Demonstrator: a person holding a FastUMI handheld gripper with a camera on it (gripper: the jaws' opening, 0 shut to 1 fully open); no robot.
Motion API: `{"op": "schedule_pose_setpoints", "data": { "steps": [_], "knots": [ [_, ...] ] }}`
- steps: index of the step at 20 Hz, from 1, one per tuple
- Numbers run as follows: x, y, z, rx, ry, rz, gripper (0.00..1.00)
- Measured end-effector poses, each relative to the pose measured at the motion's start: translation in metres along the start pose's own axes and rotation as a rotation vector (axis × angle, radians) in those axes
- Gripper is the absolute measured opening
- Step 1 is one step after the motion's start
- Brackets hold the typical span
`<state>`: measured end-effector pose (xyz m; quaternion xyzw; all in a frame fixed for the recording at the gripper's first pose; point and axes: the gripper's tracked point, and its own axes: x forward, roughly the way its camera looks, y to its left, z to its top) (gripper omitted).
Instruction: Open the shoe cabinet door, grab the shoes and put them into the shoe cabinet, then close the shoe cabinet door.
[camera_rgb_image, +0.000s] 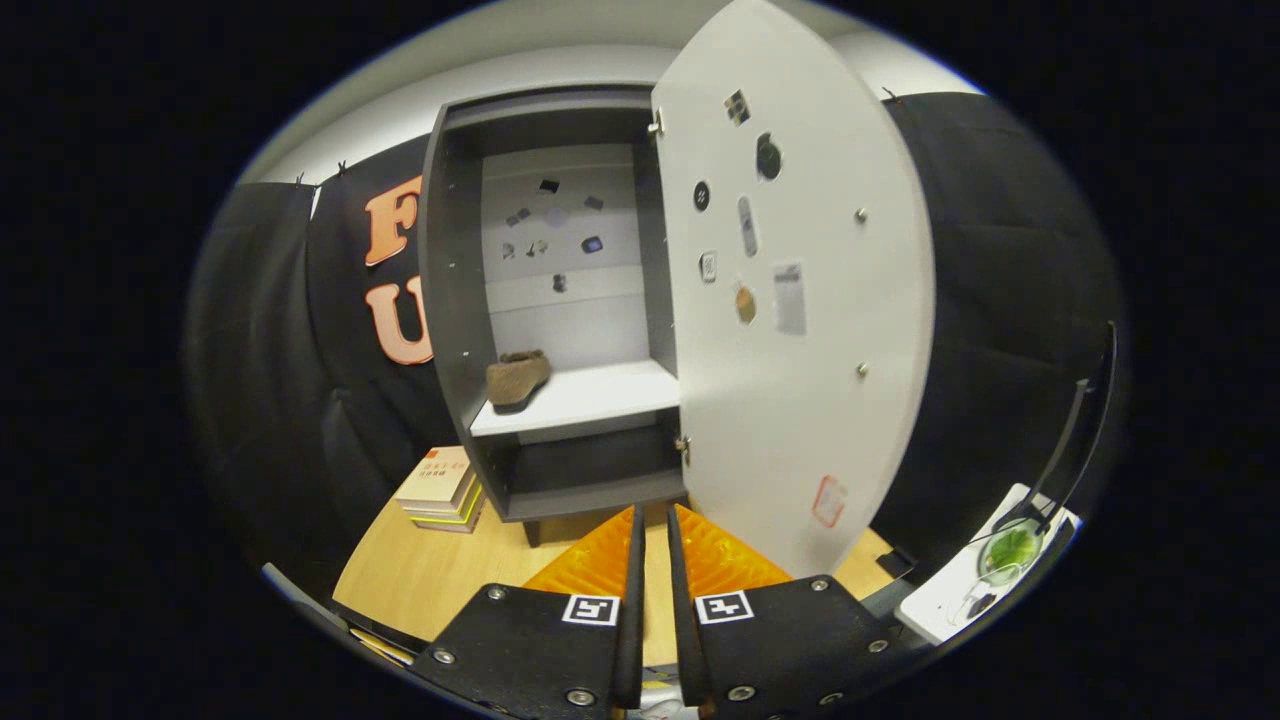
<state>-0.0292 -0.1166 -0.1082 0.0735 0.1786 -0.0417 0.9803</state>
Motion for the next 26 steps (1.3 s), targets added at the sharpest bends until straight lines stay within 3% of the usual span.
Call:
{"op": "schedule_pose_setpoints", "data": {
  "steps": [7, 14, 22, 26],
  "knots": [
    [0.018, 0.029, -0.075, -0.036, 0.238, 0.088, 0.16],
    [0.019, 0.025, -0.117, -0.039, 0.425, 0.135, 0.16],
    [0.069, 0.028, -0.180, -0.021, 0.564, 0.136, 0.17],
    [0.089, 0.025, -0.187, -0.004, 0.575, 0.130, 0.17]
  ]
}}
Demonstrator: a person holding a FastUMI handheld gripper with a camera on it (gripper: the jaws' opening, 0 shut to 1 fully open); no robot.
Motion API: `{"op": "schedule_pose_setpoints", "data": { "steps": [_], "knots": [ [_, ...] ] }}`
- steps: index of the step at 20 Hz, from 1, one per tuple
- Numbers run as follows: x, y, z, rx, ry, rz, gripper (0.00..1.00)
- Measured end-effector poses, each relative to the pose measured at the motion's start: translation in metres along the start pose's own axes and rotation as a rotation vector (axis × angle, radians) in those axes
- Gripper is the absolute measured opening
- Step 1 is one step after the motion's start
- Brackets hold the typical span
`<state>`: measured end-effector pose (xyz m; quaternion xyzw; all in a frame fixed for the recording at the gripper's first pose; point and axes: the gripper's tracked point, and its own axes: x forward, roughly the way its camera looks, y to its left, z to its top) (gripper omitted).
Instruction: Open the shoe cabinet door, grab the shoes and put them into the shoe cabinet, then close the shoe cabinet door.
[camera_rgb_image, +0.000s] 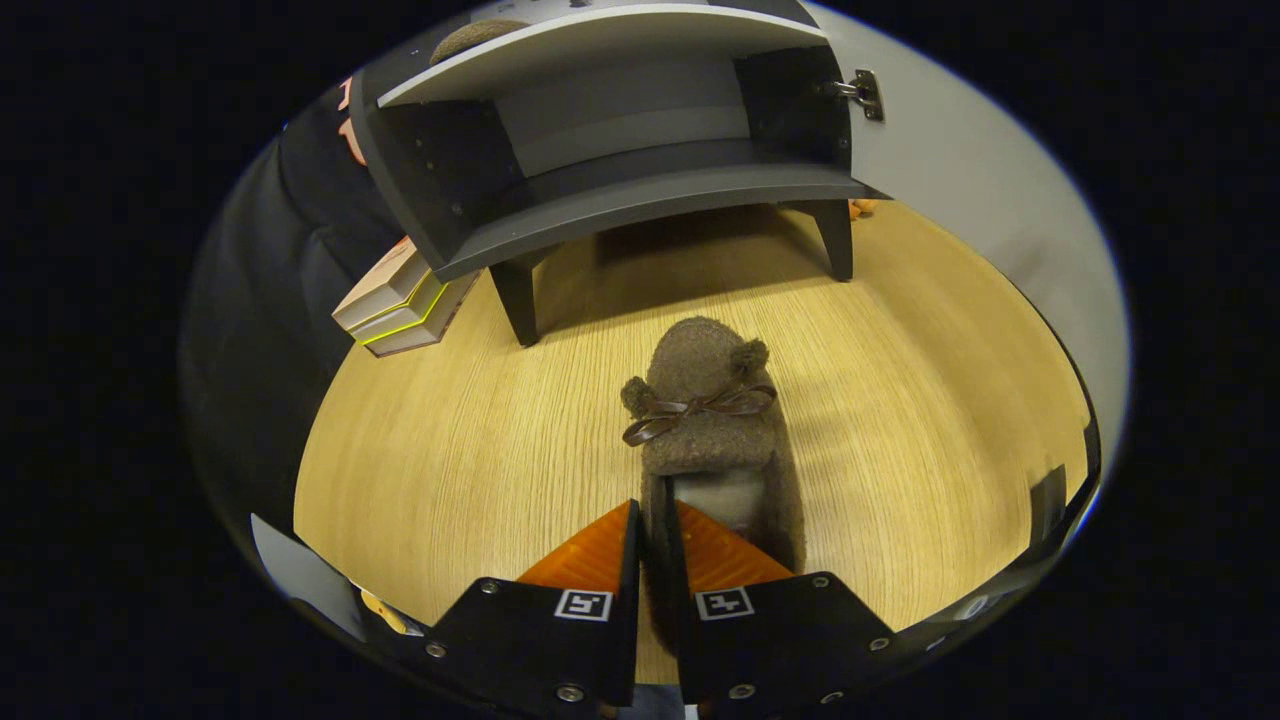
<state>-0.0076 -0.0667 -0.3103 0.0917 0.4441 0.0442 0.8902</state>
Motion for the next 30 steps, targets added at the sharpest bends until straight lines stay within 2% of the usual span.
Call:
{"op": "schedule_pose_setpoints", "data": {
  "steps": [6, 7, 12, 19, 23, 30],
  "knots": [
    [0.040, 0.003, 0.020, 0.022, -0.024, -0.030, 0.16],
    [0.043, 0.004, 0.021, 0.031, -0.023, -0.025, 0.11],
    [0.031, -0.001, 0.026, 0.031, -0.037, -0.032, 0.05],
    [-0.021, 0.008, 0.049, 0.008, -0.091, -0.017, 0.05],
    [-0.063, 0.019, 0.071, -0.046, -0.148, -0.003, 0.05],
    [-0.148, 0.024, 0.147, -0.071, -0.293, -0.004, 0.05]
  ]
}}
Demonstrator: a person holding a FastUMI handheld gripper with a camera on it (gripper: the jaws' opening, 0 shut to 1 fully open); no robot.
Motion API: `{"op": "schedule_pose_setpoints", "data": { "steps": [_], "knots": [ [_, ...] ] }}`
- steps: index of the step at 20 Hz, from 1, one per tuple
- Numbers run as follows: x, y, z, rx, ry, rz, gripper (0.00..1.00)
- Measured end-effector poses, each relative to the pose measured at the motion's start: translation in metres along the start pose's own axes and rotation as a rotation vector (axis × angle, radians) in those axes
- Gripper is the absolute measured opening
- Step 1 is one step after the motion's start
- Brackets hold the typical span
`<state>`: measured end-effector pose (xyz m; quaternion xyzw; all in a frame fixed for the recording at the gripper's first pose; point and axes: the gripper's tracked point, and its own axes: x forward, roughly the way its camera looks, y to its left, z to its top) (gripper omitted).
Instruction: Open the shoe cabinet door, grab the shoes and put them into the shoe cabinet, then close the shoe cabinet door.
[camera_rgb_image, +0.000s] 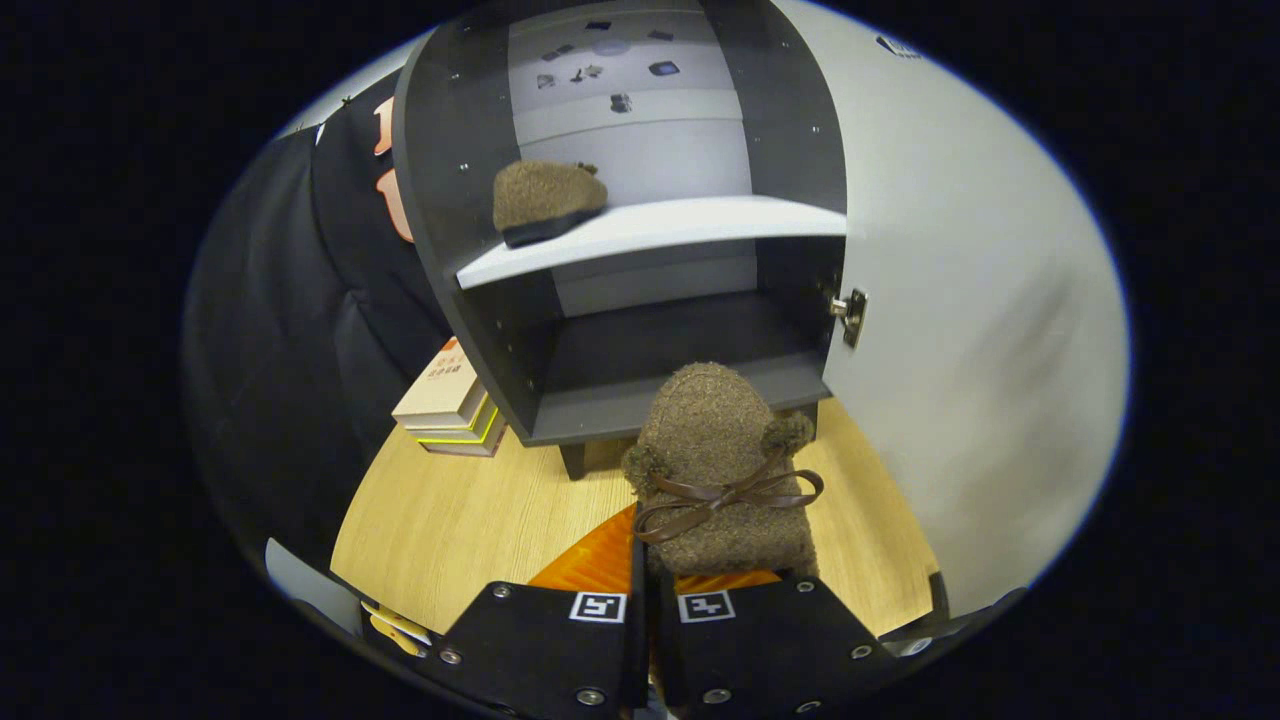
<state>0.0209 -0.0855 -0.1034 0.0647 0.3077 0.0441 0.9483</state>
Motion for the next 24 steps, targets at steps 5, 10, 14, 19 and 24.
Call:
{"op": "schedule_pose_setpoints", "data": {
  "steps": [5, 10, 14, 19, 24],
  "knots": [
    [-0.015, -0.004, 0.065, -0.033, -0.077, -0.003, 0.05],
    [-0.011, -0.013, 0.124, -0.076, -0.118, -0.001, 0.05],
    [0.010, -0.012, 0.168, -0.093, -0.144, 0.009, 0.05],
    [0.050, -0.013, 0.223, -0.104, -0.171, 0.012, 0.05],
    [0.093, -0.019, 0.263, -0.119, -0.172, 0.000, 0.05]
  ]
}}
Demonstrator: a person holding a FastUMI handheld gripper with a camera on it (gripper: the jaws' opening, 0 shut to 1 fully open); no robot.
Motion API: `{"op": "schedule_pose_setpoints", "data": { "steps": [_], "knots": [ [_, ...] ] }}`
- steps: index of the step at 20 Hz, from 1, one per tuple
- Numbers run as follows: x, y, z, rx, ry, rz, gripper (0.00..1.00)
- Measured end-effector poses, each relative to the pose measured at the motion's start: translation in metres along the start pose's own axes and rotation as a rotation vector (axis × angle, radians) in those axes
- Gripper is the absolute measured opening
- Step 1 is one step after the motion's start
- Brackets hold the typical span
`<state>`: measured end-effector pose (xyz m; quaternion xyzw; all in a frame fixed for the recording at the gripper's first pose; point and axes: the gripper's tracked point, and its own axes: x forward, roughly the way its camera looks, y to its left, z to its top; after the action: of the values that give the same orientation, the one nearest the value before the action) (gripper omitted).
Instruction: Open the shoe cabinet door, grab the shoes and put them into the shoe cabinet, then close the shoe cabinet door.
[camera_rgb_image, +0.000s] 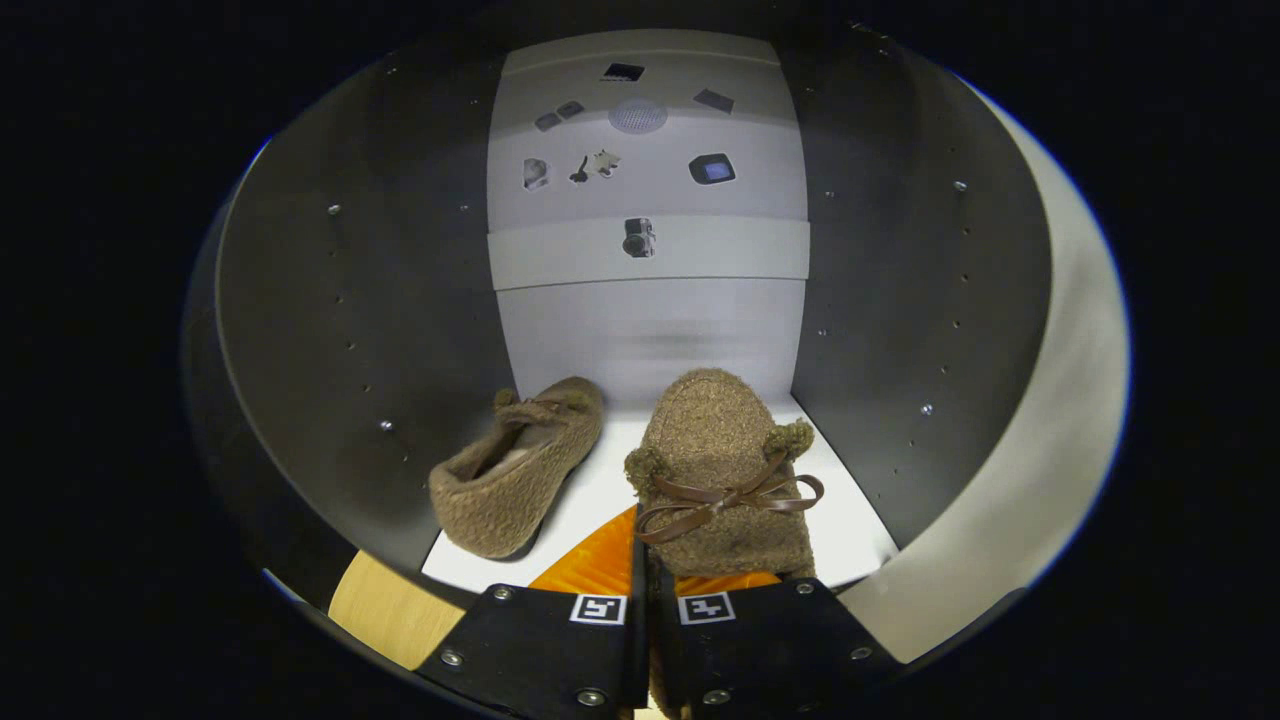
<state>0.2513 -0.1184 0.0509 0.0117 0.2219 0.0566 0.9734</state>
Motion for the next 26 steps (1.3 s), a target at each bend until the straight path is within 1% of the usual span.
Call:
{"op": "schedule_pose_setpoints", "data": {
  "steps": [5, 9, 13, 15, 16, 18, 19, 21, 22, 23, 26],
  "knots": [
    [0.050, -0.005, 0.021, -0.024, 0.018, 0.001, 0.05],
    [0.090, -0.011, 0.022, -0.052, 0.073, -0.014, 0.05],
    [0.113, -0.014, 0.012, -0.050, 0.124, -0.021, 0.05],
    [0.117, -0.012, 0.009, -0.020, 0.142, -0.003, 0.05],
    [0.119, -0.013, 0.010, -0.017, 0.134, -0.012, 0.05],
    [0.119, -0.013, 0.008, -0.008, 0.148, -0.009, 0.08],
    [0.119, -0.014, 0.008, -0.010, 0.147, -0.013, 0.12],
    [0.116, -0.012, 0.006, -0.015, 0.153, -0.011, 0.15],
    [0.112, -0.010, 0.005, -0.013, 0.151, -0.012, 0.17],
    [0.108, -0.008, 0.004, -0.013, 0.149, -0.011, 0.20],
    [0.094, -0.007, 0.005, -0.023, 0.137, -0.021, 0.24]
  ]
}}
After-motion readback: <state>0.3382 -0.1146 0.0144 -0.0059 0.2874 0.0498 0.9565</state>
